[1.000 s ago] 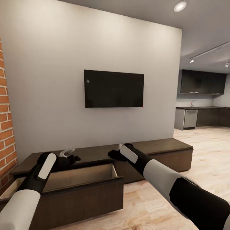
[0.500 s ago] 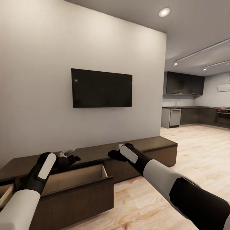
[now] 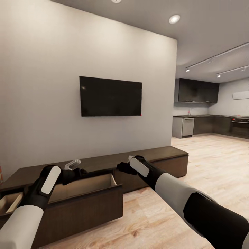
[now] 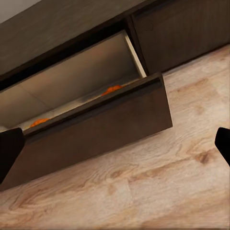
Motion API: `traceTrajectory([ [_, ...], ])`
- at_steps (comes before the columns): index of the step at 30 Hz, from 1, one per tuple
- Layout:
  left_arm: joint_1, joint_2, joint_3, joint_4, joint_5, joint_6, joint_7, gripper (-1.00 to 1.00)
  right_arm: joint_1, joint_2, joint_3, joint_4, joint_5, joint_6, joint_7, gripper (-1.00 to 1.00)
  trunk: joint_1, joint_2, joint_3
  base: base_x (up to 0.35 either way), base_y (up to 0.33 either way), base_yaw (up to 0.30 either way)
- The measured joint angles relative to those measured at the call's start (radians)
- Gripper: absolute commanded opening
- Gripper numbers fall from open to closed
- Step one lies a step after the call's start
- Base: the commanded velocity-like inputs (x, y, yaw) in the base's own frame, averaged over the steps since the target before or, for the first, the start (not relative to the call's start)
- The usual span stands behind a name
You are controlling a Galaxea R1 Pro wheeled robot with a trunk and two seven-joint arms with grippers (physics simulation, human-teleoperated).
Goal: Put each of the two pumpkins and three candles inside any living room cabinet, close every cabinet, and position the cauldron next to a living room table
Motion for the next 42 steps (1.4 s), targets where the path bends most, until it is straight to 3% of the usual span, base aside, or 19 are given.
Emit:
traceTrajectory([
  [14,0.000,0.002,0.003,0.000,0.001,-0.003,-0.001,1.00,0.000,-0.001,0.005,0.001,0.038,-0.027,-0.001,1.00,0.000,0.000,0.000,-0.018,0.000,0.177],
  [24,0.000,0.000,0.001,0.001,0.001,-0.003,0.000,1.00,0.000,-0.001,0.010,0.001,0.039,-0.028,0.000,1.00,0.000,0.000,0.000,-0.226,0.000,0.270],
  [39,0.001,-0.003,0.001,0.011,0.001,-0.005,0.000,1.00,0.000,-0.001,0.017,0.001,0.042,-0.052,0.000,1.00,0.000,0.000,0.000,-0.116,0.000,0.022],
  [42,0.001,-0.003,0.001,0.009,0.001,-0.005,0.000,1.00,0.000,-0.001,0.026,0.001,0.058,-0.067,0.000,1.00,-0.011,0.021,0.009,-0.004,0.000,0.000],
])
